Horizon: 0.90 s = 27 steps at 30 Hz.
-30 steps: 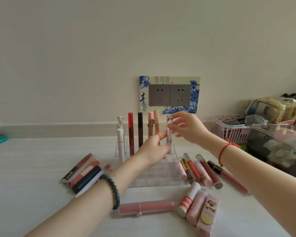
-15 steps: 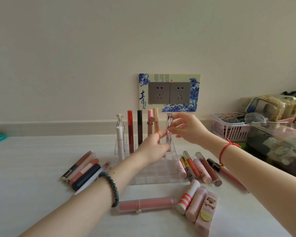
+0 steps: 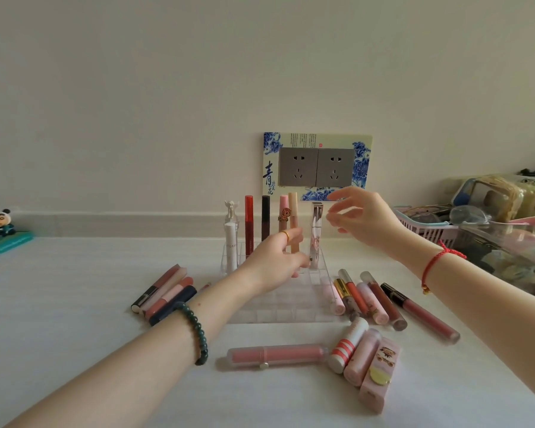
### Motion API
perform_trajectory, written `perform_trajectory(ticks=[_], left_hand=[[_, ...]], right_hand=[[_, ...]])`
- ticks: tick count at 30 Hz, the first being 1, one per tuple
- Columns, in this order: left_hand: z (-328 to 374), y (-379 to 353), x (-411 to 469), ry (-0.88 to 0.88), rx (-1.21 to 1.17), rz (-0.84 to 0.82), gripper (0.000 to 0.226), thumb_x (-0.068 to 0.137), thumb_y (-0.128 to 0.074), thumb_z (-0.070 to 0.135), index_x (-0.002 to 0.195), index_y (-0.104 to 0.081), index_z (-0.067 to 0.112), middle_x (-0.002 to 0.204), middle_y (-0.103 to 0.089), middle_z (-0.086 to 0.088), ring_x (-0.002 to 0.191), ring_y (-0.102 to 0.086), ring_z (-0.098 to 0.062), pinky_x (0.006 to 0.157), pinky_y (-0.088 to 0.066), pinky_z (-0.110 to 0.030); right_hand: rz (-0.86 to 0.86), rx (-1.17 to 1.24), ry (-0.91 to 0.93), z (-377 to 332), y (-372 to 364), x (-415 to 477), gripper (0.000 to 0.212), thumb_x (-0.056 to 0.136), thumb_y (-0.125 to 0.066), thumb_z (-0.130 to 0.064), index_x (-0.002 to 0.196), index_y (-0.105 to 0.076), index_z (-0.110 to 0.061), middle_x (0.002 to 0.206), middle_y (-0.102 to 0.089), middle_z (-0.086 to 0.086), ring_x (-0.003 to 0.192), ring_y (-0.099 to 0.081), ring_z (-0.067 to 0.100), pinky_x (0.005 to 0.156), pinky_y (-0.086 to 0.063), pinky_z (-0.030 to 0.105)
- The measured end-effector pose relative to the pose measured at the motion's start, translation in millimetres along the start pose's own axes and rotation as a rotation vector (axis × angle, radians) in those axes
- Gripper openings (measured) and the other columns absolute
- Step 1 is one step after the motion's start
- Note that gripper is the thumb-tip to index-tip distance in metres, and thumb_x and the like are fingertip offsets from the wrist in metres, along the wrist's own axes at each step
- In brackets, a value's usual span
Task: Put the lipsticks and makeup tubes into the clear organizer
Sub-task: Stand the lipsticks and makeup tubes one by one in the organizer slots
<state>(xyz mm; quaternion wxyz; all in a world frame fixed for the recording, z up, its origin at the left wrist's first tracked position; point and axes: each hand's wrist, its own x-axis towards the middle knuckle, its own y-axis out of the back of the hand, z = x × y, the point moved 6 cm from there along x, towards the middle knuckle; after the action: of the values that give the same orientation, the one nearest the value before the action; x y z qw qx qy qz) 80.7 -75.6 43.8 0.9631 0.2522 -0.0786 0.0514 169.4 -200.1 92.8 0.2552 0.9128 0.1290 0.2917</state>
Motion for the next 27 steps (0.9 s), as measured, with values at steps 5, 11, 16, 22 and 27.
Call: perform_trajectory(ticks=[5, 11, 16, 22, 27], left_hand=[[10.9, 31.4, -23.2, -0.076, -0.113, 0.074, 0.044, 0.090, -0.047, 0.008, 0.133, -0.040, 0.015, 0.115, -0.057, 0.004, 0.084, -0.063, -0.009, 0.074, -0.052, -0.023], [9.4, 100.8, -53.5, -0.124, -0.148, 0.272, 0.029, 0.091, -0.046, 0.007, 0.117, -0.053, 0.018, 0.095, -0.068, 0.004, 0.079, -0.065, -0.007, 0.073, -0.053, -0.022], [-19.1, 139.4, -79.1, -0.063, -0.085, 0.363, 0.026, 0.092, -0.046, 0.008, 0.115, -0.053, 0.019, 0.097, -0.067, 0.002, 0.084, -0.063, -0.010, 0.074, -0.050, -0.021], [-62.9, 154.7, -103.1, 0.008, -0.033, 0.373, 0.028, 0.090, -0.048, 0.006, 0.099, -0.055, 0.032, 0.095, -0.066, 0.006, 0.085, -0.063, -0.007, 0.074, -0.047, -0.020], [-89.9, 156.9, -112.7, 0.060, 0.002, 0.367, 0.030, 0.088, -0.053, 0.007, 0.092, -0.056, 0.036, 0.094, -0.066, 0.010, 0.085, -0.063, 0.001, 0.083, -0.044, -0.021]], right_hand=[[0.034, 0.022, 0.098, -33.8, 2.3, -12.1, 0.025, 0.082, -0.064, -0.011, 0.106, -0.060, -0.018, 0.089, -0.065, -0.004, 0.080, -0.068, 0.021, 0.080, -0.056, 0.040], [-0.102, -0.027, 0.227, -79.2, -33.1, -30.1, 0.022, 0.083, -0.063, -0.014, 0.103, -0.060, -0.023, 0.091, -0.067, -0.004, 0.083, -0.065, 0.010, 0.073, -0.054, 0.022], [-0.209, -0.048, 0.287, -101.8, -75.5, -42.4, 0.022, 0.082, -0.064, -0.012, 0.103, -0.062, -0.021, 0.091, -0.066, -0.004, 0.080, -0.065, 0.006, 0.070, -0.053, 0.015], [-0.372, -0.113, 0.334, -111.4, -128.0, -57.6, 0.021, 0.083, -0.063, -0.012, 0.102, -0.061, -0.021, 0.086, -0.059, -0.012, 0.084, -0.063, 0.010, 0.075, -0.052, 0.017], [-0.498, -0.201, 0.389, -116.0, -165.2, -74.2, 0.023, 0.085, -0.060, -0.011, 0.107, -0.061, -0.017, 0.100, -0.064, -0.002, 0.090, -0.062, 0.011, 0.082, -0.052, 0.020]])
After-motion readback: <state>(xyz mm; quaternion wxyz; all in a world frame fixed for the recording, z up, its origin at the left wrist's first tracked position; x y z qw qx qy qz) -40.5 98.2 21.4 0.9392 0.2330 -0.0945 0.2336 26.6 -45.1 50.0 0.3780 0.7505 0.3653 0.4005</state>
